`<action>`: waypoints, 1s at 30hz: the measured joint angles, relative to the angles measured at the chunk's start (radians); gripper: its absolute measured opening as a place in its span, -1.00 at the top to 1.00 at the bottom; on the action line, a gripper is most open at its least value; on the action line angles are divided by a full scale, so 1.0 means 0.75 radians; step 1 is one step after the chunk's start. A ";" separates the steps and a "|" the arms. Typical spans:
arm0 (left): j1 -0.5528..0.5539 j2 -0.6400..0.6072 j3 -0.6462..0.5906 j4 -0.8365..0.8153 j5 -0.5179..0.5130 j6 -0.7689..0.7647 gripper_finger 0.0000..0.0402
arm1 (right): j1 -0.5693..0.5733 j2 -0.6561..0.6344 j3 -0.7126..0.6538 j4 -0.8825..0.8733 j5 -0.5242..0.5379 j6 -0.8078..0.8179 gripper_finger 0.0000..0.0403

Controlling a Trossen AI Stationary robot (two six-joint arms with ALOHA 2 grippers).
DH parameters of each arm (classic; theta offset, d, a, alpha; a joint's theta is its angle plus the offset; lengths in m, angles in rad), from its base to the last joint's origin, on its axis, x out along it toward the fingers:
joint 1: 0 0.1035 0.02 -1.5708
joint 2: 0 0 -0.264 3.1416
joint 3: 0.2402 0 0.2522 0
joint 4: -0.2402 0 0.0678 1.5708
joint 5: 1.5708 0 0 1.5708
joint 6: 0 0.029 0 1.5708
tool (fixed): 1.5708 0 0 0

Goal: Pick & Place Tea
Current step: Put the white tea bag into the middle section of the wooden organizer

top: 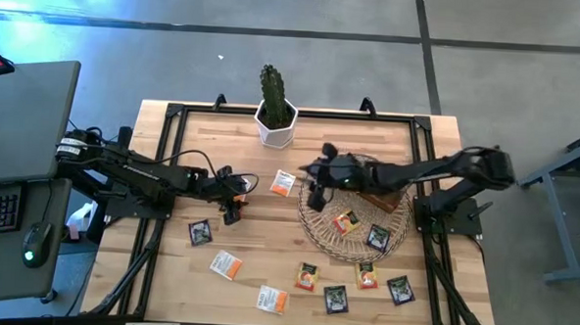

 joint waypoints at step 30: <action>0.000 0.000 -0.001 0.027 -0.006 0.010 0.10 | -0.272 0.805 0.373 0.087 -0.280 0.020 0.34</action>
